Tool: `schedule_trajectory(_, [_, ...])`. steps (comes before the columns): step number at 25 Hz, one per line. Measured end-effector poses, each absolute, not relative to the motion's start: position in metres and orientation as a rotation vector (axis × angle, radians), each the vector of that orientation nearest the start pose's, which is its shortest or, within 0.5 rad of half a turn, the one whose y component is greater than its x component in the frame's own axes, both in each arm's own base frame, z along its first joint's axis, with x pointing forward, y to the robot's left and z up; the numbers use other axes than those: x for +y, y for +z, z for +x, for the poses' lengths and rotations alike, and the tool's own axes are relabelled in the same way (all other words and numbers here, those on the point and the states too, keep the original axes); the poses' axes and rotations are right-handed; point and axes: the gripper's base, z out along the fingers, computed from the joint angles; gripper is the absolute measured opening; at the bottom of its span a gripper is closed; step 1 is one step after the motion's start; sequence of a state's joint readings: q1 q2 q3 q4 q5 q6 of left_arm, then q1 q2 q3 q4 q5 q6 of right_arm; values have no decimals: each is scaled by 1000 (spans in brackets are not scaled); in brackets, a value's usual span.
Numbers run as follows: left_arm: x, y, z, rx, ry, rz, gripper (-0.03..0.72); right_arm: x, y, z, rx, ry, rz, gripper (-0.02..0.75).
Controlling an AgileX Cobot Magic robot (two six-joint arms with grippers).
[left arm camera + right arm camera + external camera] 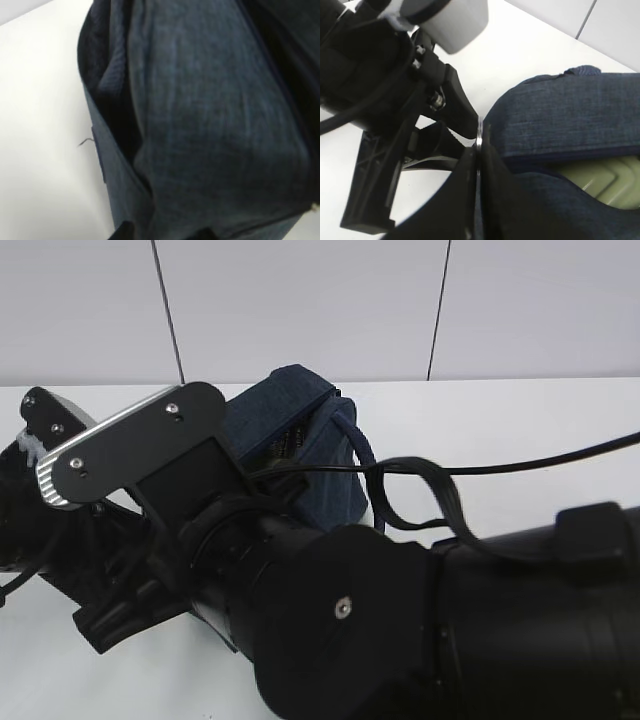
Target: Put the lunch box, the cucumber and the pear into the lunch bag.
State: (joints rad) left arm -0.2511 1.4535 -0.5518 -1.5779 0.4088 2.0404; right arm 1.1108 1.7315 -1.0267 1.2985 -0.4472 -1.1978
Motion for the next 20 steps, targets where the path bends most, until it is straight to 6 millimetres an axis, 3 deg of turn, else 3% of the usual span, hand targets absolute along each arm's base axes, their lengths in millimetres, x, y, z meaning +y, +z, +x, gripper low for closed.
schedule_trajectory(6, [-104,172,237,2144,-529,886,235,318,229,200,1875,308,-769,0])
schedule_trajectory(10, [-106,166,238,2160,-572,876,76,318,229,200,1878,309,-765,0])
schedule_trajectory(12, [-106,166,238,2160,-572,876,34,318,229,200,1878,309,-765,0])
schedule_trajectory(20, [-106,166,238,2166,-560,871,13,319,239,205,1829,258,-749,0])
